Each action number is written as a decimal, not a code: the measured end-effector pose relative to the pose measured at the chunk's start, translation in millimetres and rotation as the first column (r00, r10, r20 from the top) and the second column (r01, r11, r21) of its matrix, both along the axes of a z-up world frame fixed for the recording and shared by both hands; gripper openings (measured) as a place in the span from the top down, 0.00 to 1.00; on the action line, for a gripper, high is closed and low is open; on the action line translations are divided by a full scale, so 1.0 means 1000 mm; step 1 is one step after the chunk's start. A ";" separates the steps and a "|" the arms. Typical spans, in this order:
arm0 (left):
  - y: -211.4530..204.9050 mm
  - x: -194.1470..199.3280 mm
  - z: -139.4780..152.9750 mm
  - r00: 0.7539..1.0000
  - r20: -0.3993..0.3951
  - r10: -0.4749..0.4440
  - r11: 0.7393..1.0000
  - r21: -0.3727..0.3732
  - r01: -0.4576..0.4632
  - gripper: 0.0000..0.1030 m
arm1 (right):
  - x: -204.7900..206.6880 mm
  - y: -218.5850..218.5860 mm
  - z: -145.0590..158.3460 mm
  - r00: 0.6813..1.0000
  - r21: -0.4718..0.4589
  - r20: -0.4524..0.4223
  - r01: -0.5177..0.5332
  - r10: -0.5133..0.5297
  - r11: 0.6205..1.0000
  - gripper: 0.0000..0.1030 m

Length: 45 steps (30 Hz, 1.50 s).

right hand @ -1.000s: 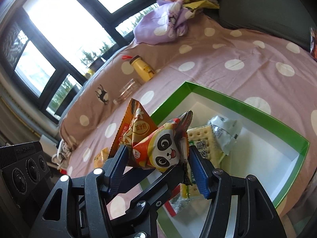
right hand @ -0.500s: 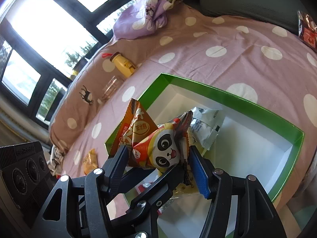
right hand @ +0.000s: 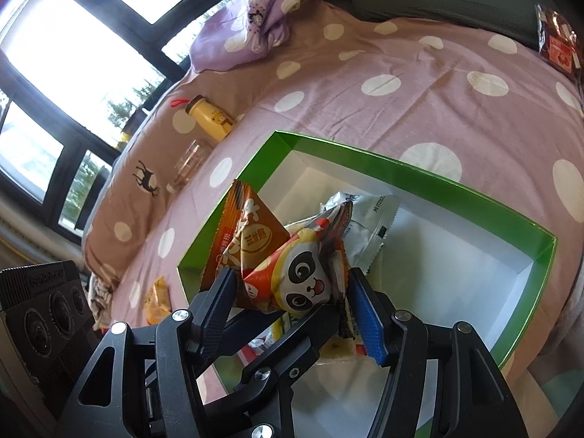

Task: Organize snacks
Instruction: 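Lower the orange panda bag into the box and open the right gripper, then move the right gripper to the yellow rice-cracker bag and grasp it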

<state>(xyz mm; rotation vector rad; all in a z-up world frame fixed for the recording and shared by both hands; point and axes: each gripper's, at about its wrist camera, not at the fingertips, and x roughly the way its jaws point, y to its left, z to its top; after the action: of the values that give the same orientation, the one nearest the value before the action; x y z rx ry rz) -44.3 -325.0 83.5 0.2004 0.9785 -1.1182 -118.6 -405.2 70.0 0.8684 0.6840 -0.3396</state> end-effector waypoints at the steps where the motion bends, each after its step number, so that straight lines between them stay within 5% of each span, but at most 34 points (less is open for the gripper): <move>1: 0.000 0.000 0.000 1.000 0.000 0.001 1.000 -0.001 -0.001 0.65 | 0.000 0.000 0.000 1.000 0.005 0.001 0.003 -0.003 1.000 0.37; 14: -0.001 0.003 -0.004 1.000 -0.004 0.020 1.000 0.017 -0.020 0.62 | -0.001 -0.008 -0.009 0.999 0.060 -0.009 0.045 -0.045 0.997 0.36; 19: 0.009 0.001 0.001 0.998 0.039 0.049 0.999 0.015 -0.050 0.42 | -0.003 -0.009 -0.007 0.998 0.048 -0.015 0.069 -0.068 0.996 0.35; 27: 0.066 0.014 0.017 0.982 0.044 0.183 0.982 -0.051 -0.181 0.29 | -0.010 -0.006 0.002 0.989 -0.006 -0.039 0.139 -0.139 0.990 0.35; 34: 0.148 0.023 0.032 0.915 0.089 0.394 0.919 -0.063 -0.390 0.18 | -0.012 0.004 0.017 0.986 -0.077 -0.027 0.163 -0.165 0.984 0.34; 45: 0.265 0.040 0.019 0.715 0.033 0.698 0.715 -0.082 -0.694 0.17 | 0.002 0.036 0.038 0.995 -0.196 -0.022 0.092 -0.098 0.976 0.31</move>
<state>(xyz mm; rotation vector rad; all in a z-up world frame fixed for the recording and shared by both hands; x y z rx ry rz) -4.5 -59.9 102.0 -0.1883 0.8474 -0.4295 -116.9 -368.8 107.5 0.7119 0.6277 -0.4987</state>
